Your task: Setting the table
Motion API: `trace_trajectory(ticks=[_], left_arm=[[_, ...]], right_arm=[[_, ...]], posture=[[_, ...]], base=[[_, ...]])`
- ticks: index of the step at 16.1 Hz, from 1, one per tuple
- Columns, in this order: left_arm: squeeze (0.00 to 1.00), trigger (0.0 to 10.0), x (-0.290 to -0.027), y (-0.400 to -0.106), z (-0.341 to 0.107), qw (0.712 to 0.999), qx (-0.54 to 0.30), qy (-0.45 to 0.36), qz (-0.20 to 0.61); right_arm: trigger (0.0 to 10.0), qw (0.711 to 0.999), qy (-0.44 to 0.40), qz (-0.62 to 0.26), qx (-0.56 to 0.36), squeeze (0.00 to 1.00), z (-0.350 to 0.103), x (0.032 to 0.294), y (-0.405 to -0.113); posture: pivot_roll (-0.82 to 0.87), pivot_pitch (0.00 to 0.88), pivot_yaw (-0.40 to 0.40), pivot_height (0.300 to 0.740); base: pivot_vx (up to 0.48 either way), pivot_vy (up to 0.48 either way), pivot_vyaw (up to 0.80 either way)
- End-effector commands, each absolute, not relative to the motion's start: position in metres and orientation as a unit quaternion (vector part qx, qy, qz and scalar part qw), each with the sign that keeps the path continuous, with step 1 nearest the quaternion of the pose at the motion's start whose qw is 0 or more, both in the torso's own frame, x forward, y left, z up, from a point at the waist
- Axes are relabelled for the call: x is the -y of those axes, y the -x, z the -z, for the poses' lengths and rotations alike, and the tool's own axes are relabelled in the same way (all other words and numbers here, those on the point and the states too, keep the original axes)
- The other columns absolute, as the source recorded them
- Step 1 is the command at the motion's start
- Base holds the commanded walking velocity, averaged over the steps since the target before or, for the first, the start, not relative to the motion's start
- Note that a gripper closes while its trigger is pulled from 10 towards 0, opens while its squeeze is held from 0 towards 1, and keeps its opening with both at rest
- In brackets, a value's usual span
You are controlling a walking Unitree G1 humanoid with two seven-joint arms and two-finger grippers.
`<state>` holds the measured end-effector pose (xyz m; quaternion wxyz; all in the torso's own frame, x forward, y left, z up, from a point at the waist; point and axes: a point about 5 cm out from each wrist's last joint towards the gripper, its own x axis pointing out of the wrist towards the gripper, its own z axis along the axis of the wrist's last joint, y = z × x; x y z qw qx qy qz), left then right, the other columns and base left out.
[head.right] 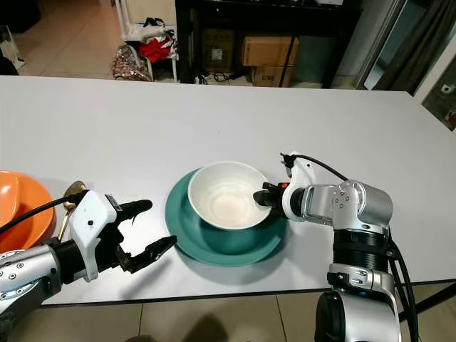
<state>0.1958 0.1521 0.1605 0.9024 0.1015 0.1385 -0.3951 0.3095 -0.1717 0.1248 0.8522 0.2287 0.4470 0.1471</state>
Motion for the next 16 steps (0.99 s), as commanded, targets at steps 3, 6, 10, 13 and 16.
trace_trajectory(ticks=[3, 6, 10, 13, 16], left_arm=[[0.00, 10.0, -0.159, -0.201, -0.168, 0.915, -0.120, -0.116, 0.367], [0.00, 10.0, -0.168, -0.203, -0.172, 0.923, -0.112, -0.122, 0.348], [0.00, 10.0, -0.189, -0.214, -0.192, 0.955, -0.047, -0.104, 0.276], [0.00, 10.0, -0.179, -0.217, -0.200, 0.979, 0.014, -0.074, 0.190], [0.00, 10.0, -0.175, -0.227, -0.192, 0.999, 0.020, -0.033, 0.029]], right_arm=[[10.0, 0.869, -0.218, -0.149, -0.418, 1.00, -0.143, 0.183, -0.312], [10.0, 0.885, -0.193, -0.162, -0.392, 1.00, -0.165, 0.201, -0.301], [10.0, 0.926, -0.113, -0.278, -0.229, 1.00, -0.223, 0.203, -0.280], [10.0, 0.973, -0.008, -0.216, -0.083, 1.00, -0.232, 0.178, -0.267], [10.0, 0.983, 0.018, -0.176, -0.041, 1.00, -0.210, 0.148, -0.252]], posture=[[0.10, 0.000, -0.057, 0.740], [0.10, 0.003, -0.051, 0.740], [0.08, 0.000, -0.021, 0.740], [0.07, 0.002, -0.014, 0.740], [0.06, 0.016, -0.016, 0.740]], base=[[0.000, 0.000, 0.00], [0.000, 0.000, 0.00], [0.000, 0.000, 0.00], [0.000, 0.000, 0.00], [0.000, 0.000, 0.67]])
